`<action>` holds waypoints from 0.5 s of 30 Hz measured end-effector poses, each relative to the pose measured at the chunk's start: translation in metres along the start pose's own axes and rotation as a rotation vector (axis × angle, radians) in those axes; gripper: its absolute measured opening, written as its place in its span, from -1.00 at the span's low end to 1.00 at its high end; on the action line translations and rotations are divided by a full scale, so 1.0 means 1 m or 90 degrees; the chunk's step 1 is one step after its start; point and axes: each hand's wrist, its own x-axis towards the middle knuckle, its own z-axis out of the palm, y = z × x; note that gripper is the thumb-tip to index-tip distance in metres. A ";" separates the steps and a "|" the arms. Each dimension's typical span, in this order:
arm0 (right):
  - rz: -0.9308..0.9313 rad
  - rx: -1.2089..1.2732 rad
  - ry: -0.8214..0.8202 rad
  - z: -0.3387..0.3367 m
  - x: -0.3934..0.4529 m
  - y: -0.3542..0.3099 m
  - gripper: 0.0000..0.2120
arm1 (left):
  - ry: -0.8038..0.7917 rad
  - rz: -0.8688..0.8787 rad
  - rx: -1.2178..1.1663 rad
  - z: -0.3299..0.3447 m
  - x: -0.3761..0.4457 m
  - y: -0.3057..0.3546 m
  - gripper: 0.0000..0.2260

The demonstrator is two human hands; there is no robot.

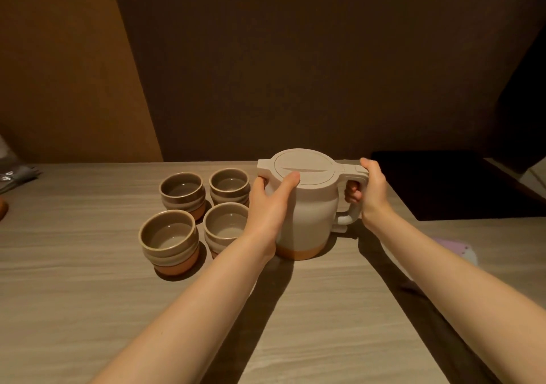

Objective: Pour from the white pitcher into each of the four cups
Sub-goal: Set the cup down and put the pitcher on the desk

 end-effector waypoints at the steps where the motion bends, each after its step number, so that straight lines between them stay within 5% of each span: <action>1: -0.002 -0.005 0.000 0.000 0.001 0.001 -0.56 | 0.006 0.003 0.005 0.001 0.000 0.000 -0.25; 9: -0.034 -0.082 0.120 0.007 -0.007 -0.001 -0.61 | 0.037 0.019 0.055 0.001 -0.002 0.001 -0.21; 15: -0.015 -0.266 0.142 0.001 -0.015 -0.018 -0.49 | 0.029 -0.018 0.024 -0.003 -0.012 0.016 -0.45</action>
